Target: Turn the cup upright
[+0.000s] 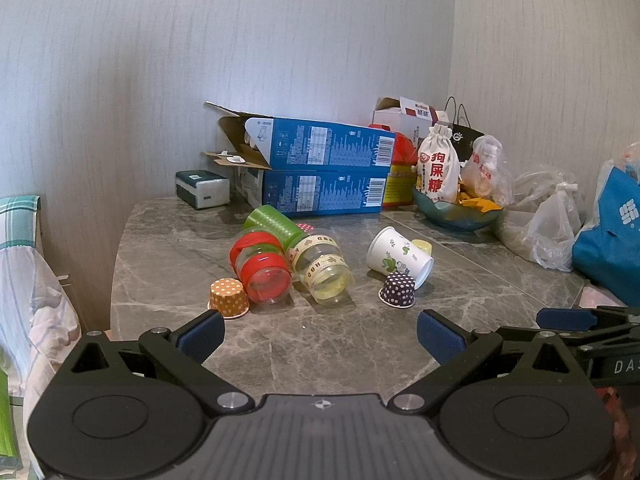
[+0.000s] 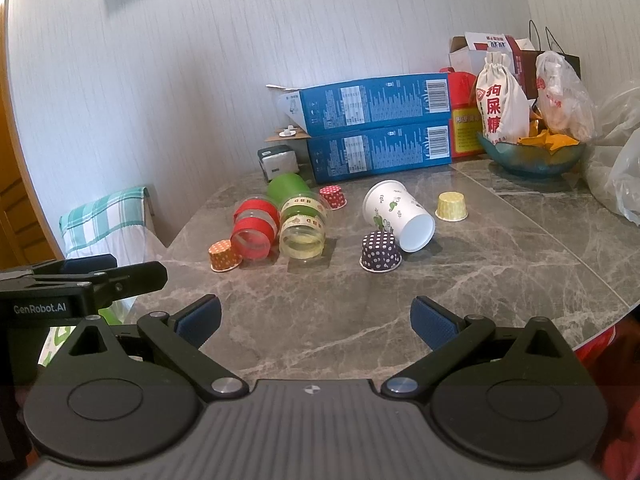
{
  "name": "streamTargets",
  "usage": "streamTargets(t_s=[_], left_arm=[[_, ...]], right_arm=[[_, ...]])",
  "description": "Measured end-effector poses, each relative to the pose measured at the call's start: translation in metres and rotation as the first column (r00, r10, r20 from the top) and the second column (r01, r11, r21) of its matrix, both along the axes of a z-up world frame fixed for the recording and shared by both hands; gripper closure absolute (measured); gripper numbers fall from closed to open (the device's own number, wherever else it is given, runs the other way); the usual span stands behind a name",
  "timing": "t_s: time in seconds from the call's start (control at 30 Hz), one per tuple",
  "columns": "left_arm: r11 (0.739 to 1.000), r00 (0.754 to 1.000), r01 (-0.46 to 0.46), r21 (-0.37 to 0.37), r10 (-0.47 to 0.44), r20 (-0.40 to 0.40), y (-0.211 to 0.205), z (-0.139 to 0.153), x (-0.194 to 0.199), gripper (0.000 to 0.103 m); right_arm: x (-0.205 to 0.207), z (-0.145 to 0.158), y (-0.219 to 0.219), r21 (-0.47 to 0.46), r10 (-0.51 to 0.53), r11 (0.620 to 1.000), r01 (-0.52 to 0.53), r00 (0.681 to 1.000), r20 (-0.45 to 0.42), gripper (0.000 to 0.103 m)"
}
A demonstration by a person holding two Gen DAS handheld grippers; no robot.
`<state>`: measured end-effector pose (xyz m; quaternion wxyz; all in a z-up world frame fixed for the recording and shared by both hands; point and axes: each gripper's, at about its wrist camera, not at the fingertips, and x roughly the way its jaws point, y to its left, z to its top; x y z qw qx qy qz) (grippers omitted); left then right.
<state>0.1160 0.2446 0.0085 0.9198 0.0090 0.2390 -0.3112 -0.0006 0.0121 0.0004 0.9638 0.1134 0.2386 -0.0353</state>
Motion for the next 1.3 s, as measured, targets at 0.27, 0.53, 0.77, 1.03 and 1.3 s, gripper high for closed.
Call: streamTargets(t_s=[0.27, 0.53, 0.77, 1.03, 1.3], left_arm=[[1.0, 1.0, 0.001, 0.002, -0.001, -0.002, -0.001, 0.0, 0.0, 0.0], [1.0, 1.0, 0.004, 0.005, -0.004, -0.015, -0.006, -0.004, 0.006, 0.0], [1.0, 0.999, 0.012, 0.012, -0.011, -0.03, -0.012, 0.002, 0.019, 0.0], [1.0, 0.997, 0.025, -0.001, -0.025, -0.069, -0.019, -0.003, 0.036, 0.0], [0.998, 0.993, 0.055, -0.025, -0.058, -0.102, -0.015, -0.01, 0.047, 0.0]], right_arm=[[0.002, -0.001, -0.001, -0.001, -0.001, 1.0, 0.001, 1.0, -0.007, 0.001], [0.008, -0.003, -0.006, 0.01, -0.002, 1.0, 0.002, 1.0, -0.019, 0.001], [0.013, 0.006, -0.012, 0.017, -0.018, 1.0, 0.018, 1.0, -0.021, 0.001], [0.031, 0.023, -0.024, 0.029, -0.006, 1.0, 0.006, 1.0, -0.031, 0.001], [0.144, 0.066, -0.019, -0.088, 0.175, 0.978, -0.187, 0.976, -0.13, 0.001]])
